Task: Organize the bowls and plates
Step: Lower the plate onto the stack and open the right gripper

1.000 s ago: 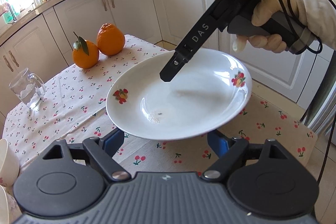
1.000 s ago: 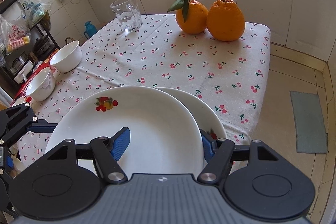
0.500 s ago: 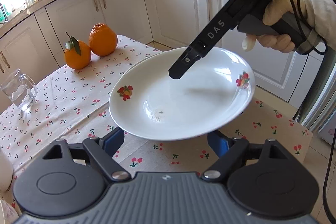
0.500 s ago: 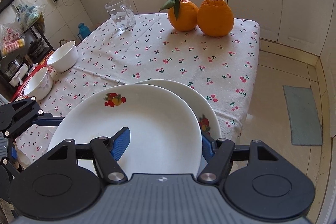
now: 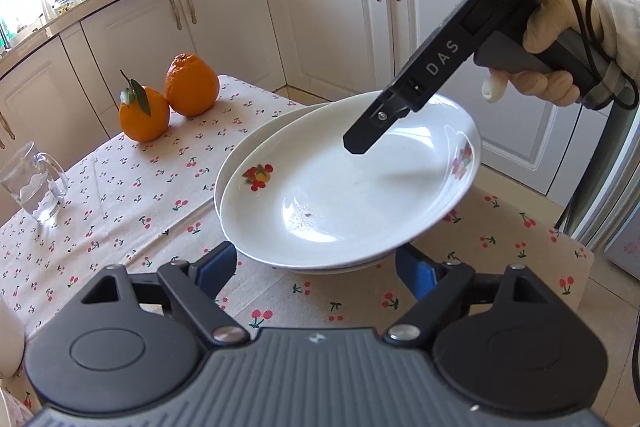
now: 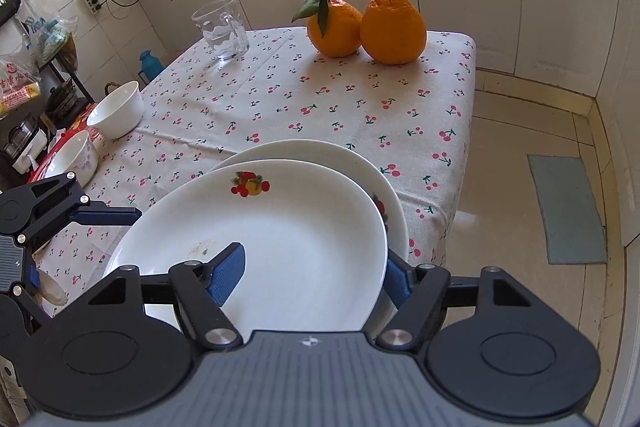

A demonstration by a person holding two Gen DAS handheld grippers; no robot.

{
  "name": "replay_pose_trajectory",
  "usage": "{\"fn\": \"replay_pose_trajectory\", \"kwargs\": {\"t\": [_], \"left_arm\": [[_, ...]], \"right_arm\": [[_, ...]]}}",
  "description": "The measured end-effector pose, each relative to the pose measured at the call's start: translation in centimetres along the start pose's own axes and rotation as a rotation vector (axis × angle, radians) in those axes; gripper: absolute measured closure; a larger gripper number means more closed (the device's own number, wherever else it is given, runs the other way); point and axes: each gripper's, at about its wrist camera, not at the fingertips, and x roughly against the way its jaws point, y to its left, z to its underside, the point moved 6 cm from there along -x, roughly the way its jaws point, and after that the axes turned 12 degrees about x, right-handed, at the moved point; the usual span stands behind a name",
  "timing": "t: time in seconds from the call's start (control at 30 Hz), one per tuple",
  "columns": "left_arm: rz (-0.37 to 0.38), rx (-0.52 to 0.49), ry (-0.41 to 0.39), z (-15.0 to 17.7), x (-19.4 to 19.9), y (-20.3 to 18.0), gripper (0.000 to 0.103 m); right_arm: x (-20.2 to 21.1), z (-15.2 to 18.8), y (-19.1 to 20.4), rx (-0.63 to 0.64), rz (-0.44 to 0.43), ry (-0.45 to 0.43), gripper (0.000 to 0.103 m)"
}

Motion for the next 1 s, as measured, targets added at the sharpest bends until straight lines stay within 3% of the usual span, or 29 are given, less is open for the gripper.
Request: {"fn": "replay_pose_trajectory", "kwargs": {"t": [0.63, 1.0], "left_arm": [[0.013, -0.007, -0.008, 0.4, 0.6, -0.4, 0.016], [0.026, -0.007, -0.041, 0.9, 2.7, -0.5, 0.015]], "right_arm": [[1.3, 0.7, 1.5, 0.007, 0.083, 0.022, 0.016], [1.2, 1.7, 2.7, 0.019, 0.135, 0.085, 0.008]]}}
